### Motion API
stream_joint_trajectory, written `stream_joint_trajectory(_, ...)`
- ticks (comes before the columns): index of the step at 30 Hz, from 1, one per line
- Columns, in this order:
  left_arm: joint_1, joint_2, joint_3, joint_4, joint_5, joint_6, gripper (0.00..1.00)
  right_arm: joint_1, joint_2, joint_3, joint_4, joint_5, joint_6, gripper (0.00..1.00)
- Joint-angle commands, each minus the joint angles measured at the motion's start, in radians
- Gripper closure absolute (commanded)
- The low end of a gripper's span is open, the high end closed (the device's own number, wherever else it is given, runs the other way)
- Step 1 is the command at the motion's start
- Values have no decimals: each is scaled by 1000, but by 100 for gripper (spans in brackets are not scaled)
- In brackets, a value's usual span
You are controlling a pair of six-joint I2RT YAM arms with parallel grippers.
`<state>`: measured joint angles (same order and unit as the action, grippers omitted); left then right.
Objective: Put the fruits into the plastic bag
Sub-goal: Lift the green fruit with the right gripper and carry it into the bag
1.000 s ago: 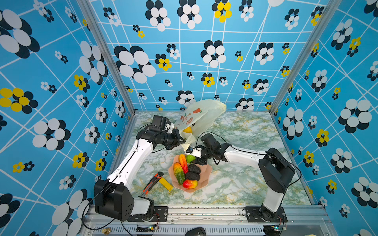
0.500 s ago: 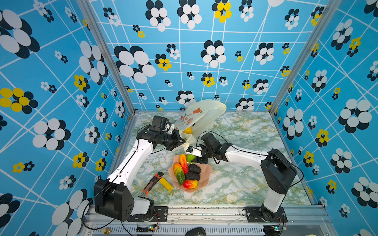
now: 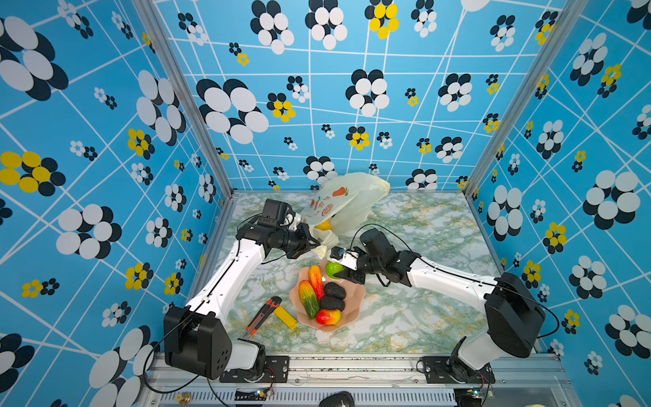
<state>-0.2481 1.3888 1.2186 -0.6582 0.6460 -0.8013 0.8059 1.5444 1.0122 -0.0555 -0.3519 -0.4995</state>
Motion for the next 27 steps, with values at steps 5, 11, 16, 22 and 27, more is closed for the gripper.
stream_joint_trajectory(5, -1, 33, 34, 7, -12, -7, 100, -16, -191, -112, 63, 28, 205, 61)
stream_joint_trajectory(11, -16, 53, 44, 9, -20, -10, 100, -89, -302, -153, 118, 37, 414, 61)
stream_joint_trajectory(16, -29, 68, 56, 18, -24, -19, 100, -169, -310, -123, 158, 47, 565, 62)
stream_joint_trajectory(22, -45, 88, 88, 5, -28, -15, 100, -217, -208, 7, 151, 101, 676, 62)
stream_joint_trajectory(27, -58, 83, 77, 0, -31, -16, 100, -236, -74, 128, 172, 145, 737, 62)
